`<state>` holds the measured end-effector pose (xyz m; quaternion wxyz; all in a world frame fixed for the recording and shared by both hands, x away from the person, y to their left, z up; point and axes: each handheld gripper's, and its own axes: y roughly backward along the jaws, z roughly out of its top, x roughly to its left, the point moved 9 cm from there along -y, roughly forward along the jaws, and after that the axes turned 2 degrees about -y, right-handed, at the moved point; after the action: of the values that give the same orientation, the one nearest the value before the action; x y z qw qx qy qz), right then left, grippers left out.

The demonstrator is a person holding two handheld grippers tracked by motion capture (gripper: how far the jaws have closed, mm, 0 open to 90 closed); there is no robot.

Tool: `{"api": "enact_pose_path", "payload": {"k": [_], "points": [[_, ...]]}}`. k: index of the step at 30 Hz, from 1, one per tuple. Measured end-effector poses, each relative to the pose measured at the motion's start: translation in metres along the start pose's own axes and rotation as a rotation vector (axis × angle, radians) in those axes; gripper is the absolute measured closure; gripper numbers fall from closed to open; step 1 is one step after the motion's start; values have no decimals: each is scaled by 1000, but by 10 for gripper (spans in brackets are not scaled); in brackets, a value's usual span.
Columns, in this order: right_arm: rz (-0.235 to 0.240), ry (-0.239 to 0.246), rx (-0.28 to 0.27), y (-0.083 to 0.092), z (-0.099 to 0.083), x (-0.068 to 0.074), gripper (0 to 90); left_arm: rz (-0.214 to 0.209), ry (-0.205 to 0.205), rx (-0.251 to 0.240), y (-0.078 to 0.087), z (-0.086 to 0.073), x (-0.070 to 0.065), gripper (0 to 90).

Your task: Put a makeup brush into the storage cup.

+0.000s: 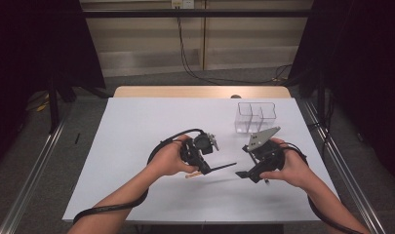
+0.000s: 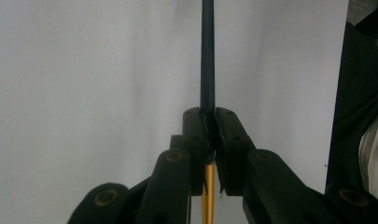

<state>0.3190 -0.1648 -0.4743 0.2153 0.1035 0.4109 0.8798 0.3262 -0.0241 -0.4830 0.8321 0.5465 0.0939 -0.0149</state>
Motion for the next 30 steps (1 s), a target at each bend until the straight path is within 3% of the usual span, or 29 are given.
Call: {"api": "enact_pose_path", "payload": {"k": [10, 15, 18, 28, 30], "points": [[55, 36, 22, -6, 9, 8, 276, -6, -9, -10, 1, 3, -1, 835], [63, 79, 19, -10, 15, 9, 347, -14, -14, -14, -1, 6, -3, 835], [93, 93, 22, -12, 16, 13, 453, -20, -15, -18, -1, 7, -4, 835], [108, 139, 67, -19, 14, 18, 615, -37, -20, -28, 0, 10, -5, 835], [119, 142, 70, -20, 14, 20, 644, -47, -5, -47, 0, 12, -7, 835]]}}
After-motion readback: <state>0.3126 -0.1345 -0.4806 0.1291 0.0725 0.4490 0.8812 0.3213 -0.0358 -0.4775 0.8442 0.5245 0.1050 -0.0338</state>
